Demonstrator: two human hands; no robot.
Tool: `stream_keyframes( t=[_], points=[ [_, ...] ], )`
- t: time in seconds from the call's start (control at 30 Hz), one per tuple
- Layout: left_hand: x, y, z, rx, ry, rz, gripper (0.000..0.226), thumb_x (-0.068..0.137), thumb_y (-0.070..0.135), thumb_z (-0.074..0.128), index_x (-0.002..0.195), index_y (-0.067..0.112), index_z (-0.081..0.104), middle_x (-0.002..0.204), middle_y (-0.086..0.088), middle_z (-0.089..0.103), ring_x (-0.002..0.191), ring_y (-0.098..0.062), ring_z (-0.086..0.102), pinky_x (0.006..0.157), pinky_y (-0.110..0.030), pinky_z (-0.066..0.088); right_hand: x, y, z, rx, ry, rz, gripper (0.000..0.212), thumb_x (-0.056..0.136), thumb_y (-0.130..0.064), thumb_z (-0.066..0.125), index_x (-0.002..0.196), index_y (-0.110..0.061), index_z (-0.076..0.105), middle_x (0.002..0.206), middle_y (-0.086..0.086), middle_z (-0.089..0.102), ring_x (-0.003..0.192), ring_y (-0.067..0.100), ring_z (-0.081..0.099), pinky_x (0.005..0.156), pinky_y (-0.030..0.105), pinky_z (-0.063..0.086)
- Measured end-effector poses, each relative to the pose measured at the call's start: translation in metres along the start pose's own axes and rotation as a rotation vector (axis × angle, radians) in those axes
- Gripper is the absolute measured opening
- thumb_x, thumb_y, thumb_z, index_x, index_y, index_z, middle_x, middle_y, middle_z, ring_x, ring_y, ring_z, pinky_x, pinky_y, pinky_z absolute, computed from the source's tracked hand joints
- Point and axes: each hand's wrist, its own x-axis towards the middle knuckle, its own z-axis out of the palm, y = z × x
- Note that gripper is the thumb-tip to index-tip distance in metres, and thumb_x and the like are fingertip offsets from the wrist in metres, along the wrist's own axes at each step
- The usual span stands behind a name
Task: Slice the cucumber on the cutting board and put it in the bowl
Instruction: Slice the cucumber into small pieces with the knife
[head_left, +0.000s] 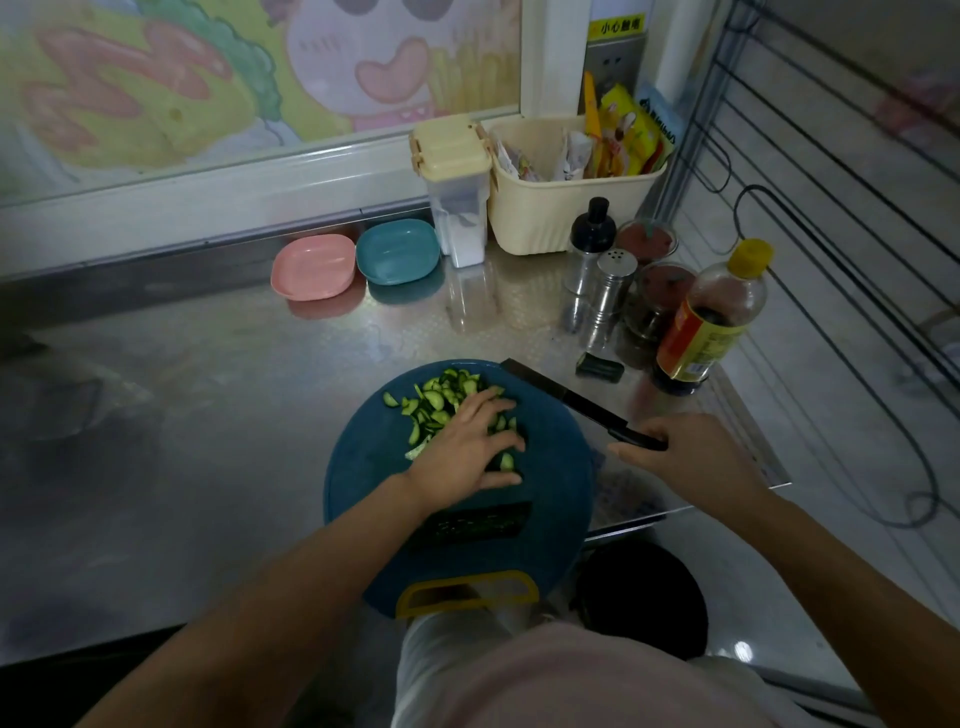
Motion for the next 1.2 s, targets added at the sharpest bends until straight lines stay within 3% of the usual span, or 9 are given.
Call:
stream_keyframes(
  t=[0.13,0.3,0.47,0.6,0.7,0.8,1.03,1.2],
  points=[
    [0.005,-0.018,-0.003,0.044,0.056,-0.024,0.020,0.076,0.029,0.075,0.090,0.017,0.069,0.128,-0.017,0.052,0.130,-0.037,0.034,0.110,-0.047,0.028,-0.003,0.005,0.000,-0.010,-0.004,0.013,0.038,0.085,-0.040,0.065,0.054,-0.031,0.044,0.050,-0.007,0.043,0.050,0.002,0.040,0.048,0.019,0.027],
    [0.006,-0.025,-0.008,0.022,0.069,-0.090,0.018,0.074,0.025,0.078,0.088,0.016,0.071,0.122,-0.014,0.057,0.128,-0.038,0.039,0.111,-0.043,0.021,-0.002,0.005,0.001,0.006,-0.004,0.058,0.040,0.085,-0.042,0.064,0.053,-0.026,0.046,0.050,-0.005,0.044,0.048,0.006,0.042,0.047,0.021,0.029],
    [0.009,-0.009,-0.006,-0.046,0.103,-0.093,0.028,0.074,0.023,0.077,0.098,0.011,0.068,0.117,-0.013,0.059,0.121,-0.029,0.045,0.109,-0.043,0.030,-0.004,0.005,0.027,0.235,-0.033,0.113,0.029,0.093,-0.040,0.053,0.070,-0.021,0.057,0.060,-0.003,0.061,0.057,0.009,0.059,0.050,0.017,0.037],
    [0.033,0.006,0.004,0.002,0.081,-0.155,0.048,0.080,0.034,0.070,0.118,0.009,0.058,0.120,-0.014,0.055,0.115,-0.028,0.047,0.109,-0.038,0.026,0.001,-0.001,0.053,0.307,-0.048,0.153,0.021,0.090,-0.034,0.059,0.087,-0.013,0.055,0.074,0.003,0.064,0.070,0.018,0.063,0.062,0.031,0.050],
    [0.041,0.004,0.009,0.041,0.067,-0.214,0.033,0.083,0.032,0.066,0.105,0.008,0.061,0.103,-0.015,0.058,0.100,-0.031,0.054,0.107,-0.040,0.025,0.005,-0.006,0.069,0.326,-0.033,0.177,0.021,0.087,-0.028,0.064,0.082,-0.017,0.047,0.079,0.008,0.060,0.072,0.024,0.063,0.066,0.038,0.054],
    [0.037,-0.008,0.008,0.064,0.068,-0.206,0.017,0.084,0.023,0.064,0.094,0.009,0.061,0.091,-0.013,0.055,0.089,-0.030,0.055,0.107,-0.042,0.028,0.008,-0.009,0.078,0.303,-0.035,0.174,0.021,0.089,-0.025,0.062,0.082,-0.018,0.044,0.079,0.007,0.059,0.070,0.021,0.063,0.064,0.035,0.053],
    [0.025,-0.022,-0.003,0.108,0.034,-0.148,0.013,0.081,0.019,0.067,0.087,0.010,0.060,0.084,-0.010,0.055,0.080,-0.028,0.055,0.093,-0.039,0.037,0.012,-0.008,0.084,0.282,-0.015,0.181,0.018,0.091,-0.023,0.059,0.083,-0.016,0.045,0.080,0.009,0.060,0.073,0.024,0.063,0.065,0.037,0.052],
    [0.015,-0.027,-0.008,0.119,0.035,-0.191,0.014,0.078,0.015,0.071,0.088,0.009,0.062,0.085,-0.011,0.057,0.084,-0.030,0.057,0.099,-0.046,0.039,0.012,-0.006,0.085,0.267,-0.008,0.169,0.022,0.090,-0.023,0.059,0.077,-0.019,0.042,0.080,0.011,0.061,0.073,0.025,0.063,0.063,0.033,0.050]
  ],
)
